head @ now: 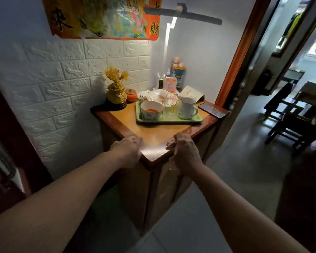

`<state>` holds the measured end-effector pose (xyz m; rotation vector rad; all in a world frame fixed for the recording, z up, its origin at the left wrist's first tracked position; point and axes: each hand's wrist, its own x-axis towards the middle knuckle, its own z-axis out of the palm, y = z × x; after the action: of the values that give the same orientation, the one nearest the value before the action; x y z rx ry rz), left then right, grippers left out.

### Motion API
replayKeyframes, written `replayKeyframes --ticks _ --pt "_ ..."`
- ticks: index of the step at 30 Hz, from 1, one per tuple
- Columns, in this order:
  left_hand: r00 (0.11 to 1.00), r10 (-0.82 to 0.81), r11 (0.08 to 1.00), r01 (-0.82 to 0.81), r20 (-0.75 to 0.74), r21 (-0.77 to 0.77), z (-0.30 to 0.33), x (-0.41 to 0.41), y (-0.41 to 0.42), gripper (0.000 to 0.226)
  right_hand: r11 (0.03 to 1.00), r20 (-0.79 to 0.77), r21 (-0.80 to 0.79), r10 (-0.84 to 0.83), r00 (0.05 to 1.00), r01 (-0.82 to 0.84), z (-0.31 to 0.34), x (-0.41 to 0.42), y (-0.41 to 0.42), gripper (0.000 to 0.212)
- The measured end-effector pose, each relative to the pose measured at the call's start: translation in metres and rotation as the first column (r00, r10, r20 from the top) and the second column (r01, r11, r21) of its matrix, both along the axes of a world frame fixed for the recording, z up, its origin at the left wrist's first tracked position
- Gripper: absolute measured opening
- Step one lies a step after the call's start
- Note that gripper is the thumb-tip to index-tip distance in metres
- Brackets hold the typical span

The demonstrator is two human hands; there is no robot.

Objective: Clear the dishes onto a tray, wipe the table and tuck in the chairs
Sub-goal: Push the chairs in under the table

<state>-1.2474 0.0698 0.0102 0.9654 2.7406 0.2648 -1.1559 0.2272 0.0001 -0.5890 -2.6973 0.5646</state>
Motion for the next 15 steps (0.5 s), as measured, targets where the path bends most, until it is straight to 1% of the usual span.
replayKeyframes --ticks 4,8,10,12,14,15 --pt "0.998 -0.064 0.998 0.065 0.026 -0.026 -0.002 -0.060 0.006 0.058 0.998 0.055 -0.015 -0.054 0.997 0.055 -0.005 -0.061 -0.002 0.053" --pt "0.995 -0.100 0.994 0.101 0.030 -0.036 0.002 -0.109 0.015 0.058 0.995 0.067 -0.007 -0.098 0.993 0.099 -0.005 -0.115 -0.001 0.049" --pt "0.993 -0.116 0.993 0.117 0.022 -0.035 0.001 -0.126 0.019 0.059 0.993 0.080 0.002 -0.115 0.990 0.115 -0.009 -0.135 0.001 0.053" --pt "0.990 -0.141 0.989 0.142 0.020 -0.044 -0.003 -0.140 0.022 0.059 0.994 0.126 0.000 -0.108 0.986 0.108 -0.015 -0.153 0.004 0.053" --pt "0.986 -0.163 0.985 0.164 0.019 -0.048 -0.009 -0.150 0.024 0.059 0.996 0.220 -0.026 -0.081 0.972 0.089 -0.020 -0.164 0.006 0.050" --pt "0.985 -0.172 0.984 0.172 0.022 -0.050 -0.012 -0.154 0.026 0.059 0.996 0.267 -0.038 -0.069 0.961 0.082 -0.022 -0.166 0.007 0.053"
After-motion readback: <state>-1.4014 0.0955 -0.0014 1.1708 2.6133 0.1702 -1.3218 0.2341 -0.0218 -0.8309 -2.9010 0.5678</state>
